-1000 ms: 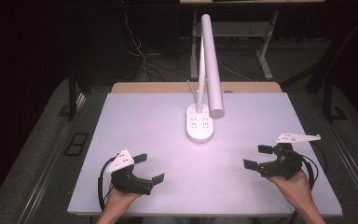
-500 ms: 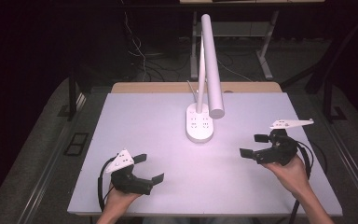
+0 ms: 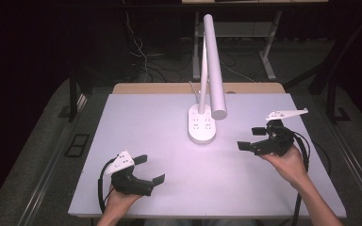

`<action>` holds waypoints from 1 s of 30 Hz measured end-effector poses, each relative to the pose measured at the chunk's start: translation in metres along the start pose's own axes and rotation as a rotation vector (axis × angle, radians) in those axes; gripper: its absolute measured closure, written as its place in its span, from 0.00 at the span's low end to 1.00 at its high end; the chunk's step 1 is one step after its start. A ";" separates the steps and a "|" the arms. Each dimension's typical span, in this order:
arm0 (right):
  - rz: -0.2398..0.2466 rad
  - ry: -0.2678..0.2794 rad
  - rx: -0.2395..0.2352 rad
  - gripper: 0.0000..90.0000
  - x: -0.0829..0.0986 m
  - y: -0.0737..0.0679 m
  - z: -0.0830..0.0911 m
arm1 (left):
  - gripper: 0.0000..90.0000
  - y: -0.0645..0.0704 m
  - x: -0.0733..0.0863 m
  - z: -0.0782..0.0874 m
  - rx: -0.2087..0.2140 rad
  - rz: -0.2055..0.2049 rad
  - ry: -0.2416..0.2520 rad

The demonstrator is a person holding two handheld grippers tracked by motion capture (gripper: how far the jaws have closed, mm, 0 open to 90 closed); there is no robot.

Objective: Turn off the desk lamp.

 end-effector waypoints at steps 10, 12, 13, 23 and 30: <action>0.018 -0.031 -0.015 0.03 -0.010 0.003 -0.018 | 0.00 0.002 -0.002 -0.001 0.017 0.011 0.009; 0.024 -0.034 -0.016 0.03 -0.014 0.005 -0.023 | 0.00 0.002 -0.002 -0.001 0.017 0.010 0.009; 0.024 -0.034 -0.016 0.03 -0.014 0.005 -0.023 | 0.00 0.002 -0.002 -0.001 0.016 0.010 0.008; 0.042 -0.044 -0.012 0.03 -0.025 0.008 -0.040 | 0.00 0.000 -0.001 0.002 0.008 0.009 0.004; 0.050 -0.055 0.001 0.03 -0.036 0.015 -0.052 | 0.00 -0.002 0.000 0.003 0.002 0.008 0.000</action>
Point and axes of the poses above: each handheld gripper's, and its own axes: z roughly backward along the jaws, x roughly out of its underside, y roughly to its right, the point moved 8 cm from there along -z, roughly forward along the jaws, and after that the axes turned 7 degrees about y, right-handed, at the moved point
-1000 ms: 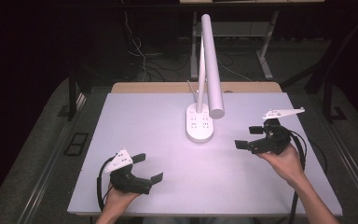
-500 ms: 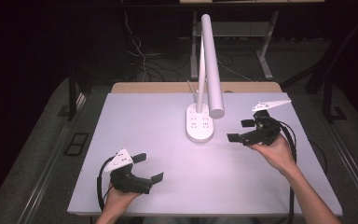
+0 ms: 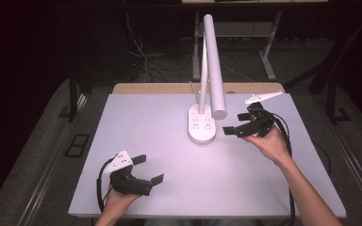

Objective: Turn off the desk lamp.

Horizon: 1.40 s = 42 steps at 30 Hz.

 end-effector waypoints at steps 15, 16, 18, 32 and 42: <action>-0.009 -0.001 0.011 0.03 -0.023 0.017 -0.022 | 0.00 0.004 0.000 0.001 0.015 -0.006 -0.001; -0.014 -0.003 0.011 0.03 -0.024 0.018 -0.024 | 0.00 0.004 0.000 0.001 0.015 -0.004 -0.001; -0.016 -0.004 0.015 0.03 -0.025 0.021 -0.027 | 0.00 0.004 0.001 0.000 0.015 -0.007 -0.004; -0.044 -0.016 -0.003 0.03 -0.031 0.034 -0.060 | 0.00 0.002 0.000 0.001 0.010 -0.006 0.003; -0.050 -0.030 0.010 0.13 -0.030 0.049 -0.077 | 0.00 0.003 0.000 0.002 0.014 -0.015 -0.001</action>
Point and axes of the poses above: each handheld gripper's, and its own axes: z roughly backward along the jaws, x roughly out of its underside, y roughly to its right, the point moved 8 cm from there along -z, roughly forward along the jaws, and after that the axes turned 7 degrees about y, right-handed, at the moved point
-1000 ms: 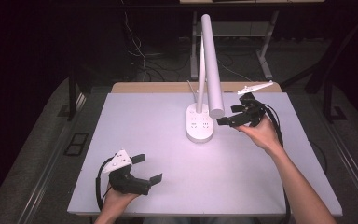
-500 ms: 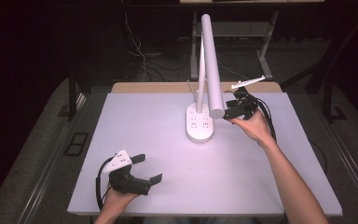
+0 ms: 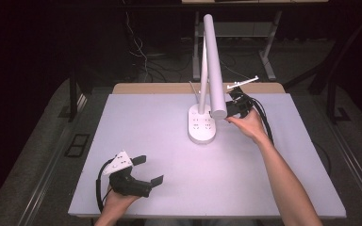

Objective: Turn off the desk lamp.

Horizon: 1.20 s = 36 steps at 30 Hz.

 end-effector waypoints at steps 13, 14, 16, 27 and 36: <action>-0.047 0.020 0.041 0.40 -0.006 0.022 -0.010 | 0.00 0.000 0.000 -0.001 0.004 0.002 -0.001; -0.052 0.022 0.044 0.43 -0.006 0.024 -0.012 | 0.00 0.000 0.000 -0.001 0.006 0.001 -0.002; -0.073 0.020 0.040 0.47 -0.005 0.026 -0.015 | 0.00 0.000 0.001 -0.001 0.006 0.001 -0.002; -0.105 0.040 0.015 0.87 0.000 0.034 -0.032 | 0.00 0.001 0.001 -0.002 0.010 0.000 -0.002; -0.138 0.030 0.006 1.00 0.007 0.036 -0.048 | 0.00 0.001 0.001 -0.002 0.012 -0.001 -0.005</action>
Point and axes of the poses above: each handheld gripper's, and its own axes: z roughly backward along the jaws, x roughly out of its underside, y roughly to its right, the point moved 8 cm from there along -z, roughly forward along the jaws, and after that the axes turned 7 degrees about y, right-handed, at the moved point
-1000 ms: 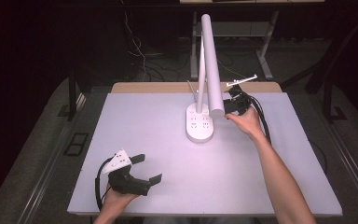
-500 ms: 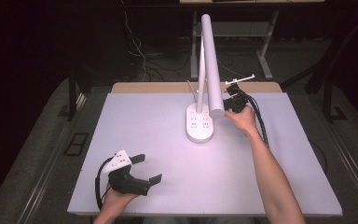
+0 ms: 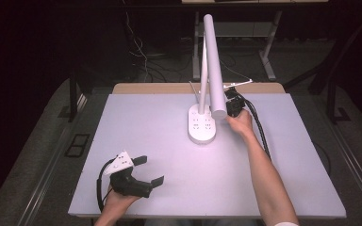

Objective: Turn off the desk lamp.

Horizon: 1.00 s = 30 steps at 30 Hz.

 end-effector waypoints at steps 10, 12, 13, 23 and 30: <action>0.002 0.004 0.004 1.00 0.004 0.002 -0.010 | 0.00 0.001 0.000 -0.001 0.005 -0.005 -0.005; -0.021 0.007 -0.003 1.00 0.004 0.001 -0.012 | 0.00 0.000 0.000 0.000 0.000 -0.003 -0.004; -0.035 0.014 -0.013 1.00 0.003 0.001 -0.013 | 0.00 0.000 0.000 0.000 0.000 -0.003 -0.004; 0.003 -0.011 0.035 1.00 0.003 -0.002 -0.017 | 0.00 0.001 0.001 -0.001 0.005 -0.007 -0.011; 0.011 -0.009 0.052 1.00 0.002 -0.004 -0.017 | 0.00 0.001 0.001 -0.001 0.006 -0.004 -0.009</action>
Point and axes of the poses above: each handheld gripper's, and its own axes: z roughly backward along the jaws, x roughly out of its underside, y roughly to its right, the point moved 8 cm from there along -z, roughly forward along the jaws, and after that the axes turned 7 degrees about y, right-handed, at the moved point
